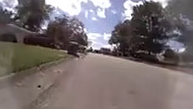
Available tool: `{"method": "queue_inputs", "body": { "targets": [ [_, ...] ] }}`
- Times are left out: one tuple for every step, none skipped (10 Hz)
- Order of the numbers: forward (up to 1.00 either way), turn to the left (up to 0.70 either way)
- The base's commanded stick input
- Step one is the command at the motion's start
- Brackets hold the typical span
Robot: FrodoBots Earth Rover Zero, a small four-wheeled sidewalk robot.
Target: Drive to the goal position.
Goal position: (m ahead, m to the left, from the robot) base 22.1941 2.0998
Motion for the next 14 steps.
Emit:
{"method": "queue_inputs", "body": {
  "targets": [
    [0.85,0.0],
    [0.85,0.0],
    [0.85,0.0],
    [0.85,0.0],
    [0.85,0.0],
    [0.85,0.0],
    [0.85,0.0],
    [0.85,0.0],
    [0.85,0.0],
    [0.85,0.0],
    [0.85,0.0],
    [0.85,0.0],
    [0.85,0.0],
    [0.85,0.0]
  ]
}}
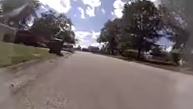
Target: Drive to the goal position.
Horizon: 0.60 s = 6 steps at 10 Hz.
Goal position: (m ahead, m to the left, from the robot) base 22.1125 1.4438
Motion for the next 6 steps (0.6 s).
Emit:
{"method": "queue_inputs", "body": {
  "targets": [
    [0.85,0.02],
    [0.85,0.07],
    [0.85,0.11],
    [0.85,0.11],
    [0.85,0.07],
    [0.85,0.03]
  ]
}}
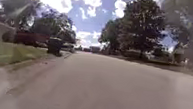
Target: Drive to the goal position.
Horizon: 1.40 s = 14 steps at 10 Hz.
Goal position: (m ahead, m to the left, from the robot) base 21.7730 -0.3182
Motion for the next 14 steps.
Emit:
{"method": "queue_inputs", "body": {
  "targets": [
    [0.85,0.0],
    [0.85,0.0],
    [0.85,0.0],
    [0.85,0.0],
    [0.85,0.0],
    [0.85,0.0],
    [0.85,0.0],
    [0.85,0.0],
    [0.85,0.0],
    [0.85,0.0],
    [0.85,0.0],
    [0.85,0.0],
    [0.85,0.0],
    [0.85,0.0]
  ]
}}
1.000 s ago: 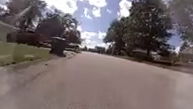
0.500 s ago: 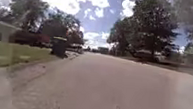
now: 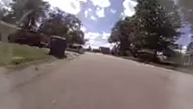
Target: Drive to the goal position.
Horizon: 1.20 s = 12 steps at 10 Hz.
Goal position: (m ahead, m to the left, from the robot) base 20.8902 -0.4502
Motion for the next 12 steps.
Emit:
{"method": "queue_inputs", "body": {
  "targets": [
    [0.85,0.0],
    [0.85,0.0],
    [0.85,0.0],
    [0.85,0.03],
    [0.85,0.2],
    [0.85,0.28],
    [0.85,0.31],
    [0.85,0.34],
    [0.85,0.23],
    [0.85,0.0],
    [0.85,0.0],
    [0.85,0.0]
  ]
}}
